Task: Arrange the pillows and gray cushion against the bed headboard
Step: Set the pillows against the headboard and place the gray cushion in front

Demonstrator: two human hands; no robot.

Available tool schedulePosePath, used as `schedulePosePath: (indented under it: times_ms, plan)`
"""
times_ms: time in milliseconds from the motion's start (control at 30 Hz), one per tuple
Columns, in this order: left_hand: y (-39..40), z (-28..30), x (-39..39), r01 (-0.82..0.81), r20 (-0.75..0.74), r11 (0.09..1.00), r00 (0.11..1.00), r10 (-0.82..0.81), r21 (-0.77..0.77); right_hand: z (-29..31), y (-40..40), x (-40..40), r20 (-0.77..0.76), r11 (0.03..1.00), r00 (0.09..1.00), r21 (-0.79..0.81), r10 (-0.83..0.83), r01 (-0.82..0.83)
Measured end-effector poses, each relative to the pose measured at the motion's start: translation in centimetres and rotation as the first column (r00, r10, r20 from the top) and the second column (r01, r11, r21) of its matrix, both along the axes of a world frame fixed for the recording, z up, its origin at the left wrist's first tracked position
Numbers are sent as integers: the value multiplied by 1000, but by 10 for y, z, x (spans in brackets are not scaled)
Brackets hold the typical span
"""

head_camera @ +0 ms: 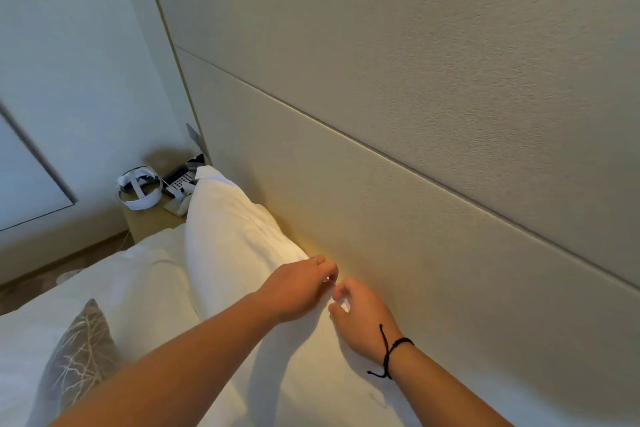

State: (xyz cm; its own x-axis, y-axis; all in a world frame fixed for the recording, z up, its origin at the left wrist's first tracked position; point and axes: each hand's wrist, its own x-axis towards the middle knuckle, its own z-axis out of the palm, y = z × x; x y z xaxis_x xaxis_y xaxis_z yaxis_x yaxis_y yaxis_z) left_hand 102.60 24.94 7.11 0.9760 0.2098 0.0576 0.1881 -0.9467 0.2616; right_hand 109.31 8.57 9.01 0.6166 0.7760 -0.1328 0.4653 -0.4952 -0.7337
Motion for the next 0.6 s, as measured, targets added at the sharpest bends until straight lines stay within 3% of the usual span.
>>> schedulePosePath:
  times_ms: [100, 267, 600]
  plan:
    - [26, -11, -1, 50, -41, 990, 998, -45, 131, -17, 30, 6, -111, 1000, 994, 2, -20, 20]
    - [86, -29, -2, -3, -60, 961, 998, 21, 275, -41, 84, 11, -119, 1000, 993, -20, 6, -8]
    - [207, -37, 3, -167, -81, 942, 977, 198, 290, -36, 210, 27, -23, 990, 993, -76, 114, -116]
